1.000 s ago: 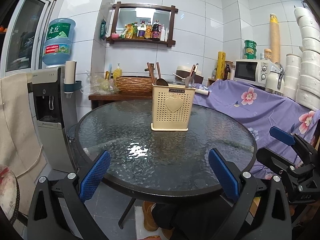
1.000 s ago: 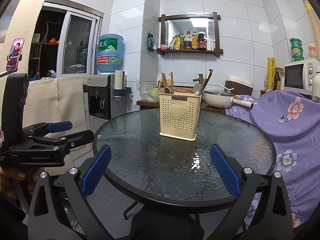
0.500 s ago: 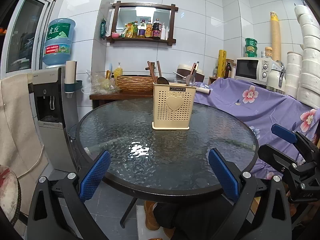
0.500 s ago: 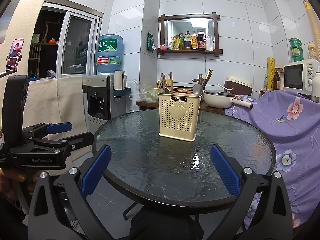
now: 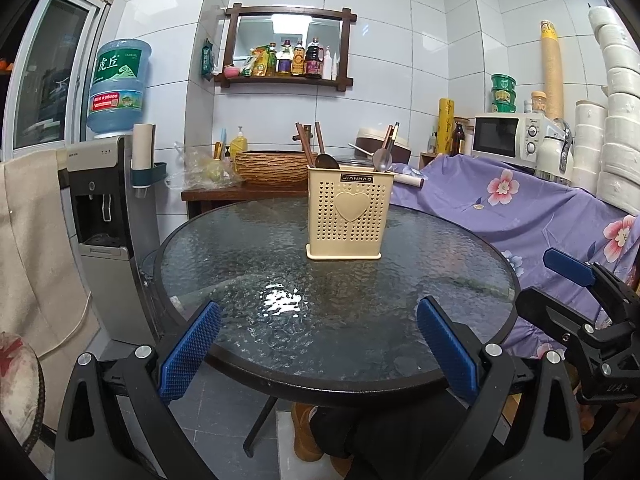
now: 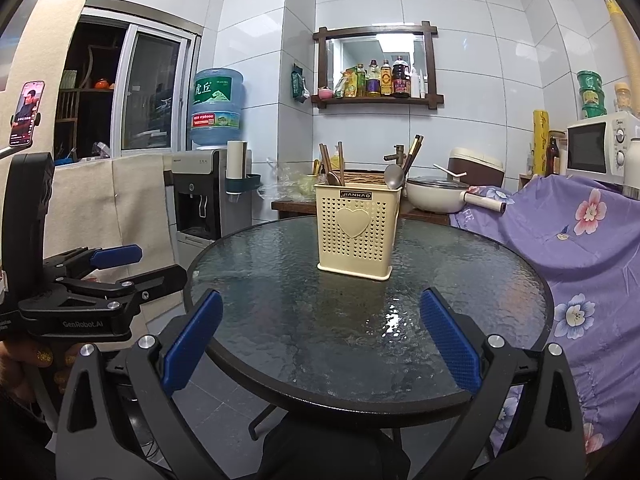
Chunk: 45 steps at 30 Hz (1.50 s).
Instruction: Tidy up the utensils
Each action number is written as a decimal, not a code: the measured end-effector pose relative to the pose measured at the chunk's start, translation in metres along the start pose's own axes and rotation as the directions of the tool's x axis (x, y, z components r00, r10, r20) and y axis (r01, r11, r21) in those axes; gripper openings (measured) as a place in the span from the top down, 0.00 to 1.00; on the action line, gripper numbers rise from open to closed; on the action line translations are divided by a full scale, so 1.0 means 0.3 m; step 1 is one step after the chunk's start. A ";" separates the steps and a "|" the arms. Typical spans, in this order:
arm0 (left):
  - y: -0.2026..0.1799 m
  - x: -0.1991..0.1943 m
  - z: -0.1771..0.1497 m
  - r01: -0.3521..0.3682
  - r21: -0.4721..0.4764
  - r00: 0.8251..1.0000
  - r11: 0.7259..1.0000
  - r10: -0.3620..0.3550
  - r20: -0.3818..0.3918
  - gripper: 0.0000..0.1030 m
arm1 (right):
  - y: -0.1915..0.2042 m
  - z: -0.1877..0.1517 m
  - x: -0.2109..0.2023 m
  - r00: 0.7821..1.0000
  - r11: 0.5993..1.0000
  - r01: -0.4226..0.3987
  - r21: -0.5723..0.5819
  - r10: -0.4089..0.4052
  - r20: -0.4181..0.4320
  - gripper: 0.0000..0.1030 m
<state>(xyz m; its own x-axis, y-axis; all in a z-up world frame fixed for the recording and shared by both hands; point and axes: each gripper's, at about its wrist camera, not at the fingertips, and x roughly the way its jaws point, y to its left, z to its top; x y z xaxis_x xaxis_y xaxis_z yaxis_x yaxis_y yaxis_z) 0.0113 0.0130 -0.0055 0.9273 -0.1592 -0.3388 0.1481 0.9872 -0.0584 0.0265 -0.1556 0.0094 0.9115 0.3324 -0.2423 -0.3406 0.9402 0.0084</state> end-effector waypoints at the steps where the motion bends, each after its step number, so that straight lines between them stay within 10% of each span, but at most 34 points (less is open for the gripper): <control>1: -0.001 0.000 0.000 0.001 0.000 1.000 1.000 -0.001 0.000 0.06 | -0.001 0.000 0.001 1.000 1.000 0.001 0.000 -0.001 0.000 0.06; 45: -0.019 0.026 -0.004 -0.012 0.026 0.999 1.000 0.013 -0.029 0.06 | -0.012 -0.017 0.010 1.000 1.000 0.004 0.014 -0.003 -0.018 0.06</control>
<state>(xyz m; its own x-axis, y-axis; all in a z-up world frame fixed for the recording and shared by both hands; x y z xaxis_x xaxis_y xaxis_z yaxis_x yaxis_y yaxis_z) 0.0172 0.0061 -0.0090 0.9186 -0.1466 -0.3671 0.1458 0.9889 -0.0302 0.0294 -0.1584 0.0038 0.9084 0.3279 -0.2594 -0.3341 0.9423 0.0213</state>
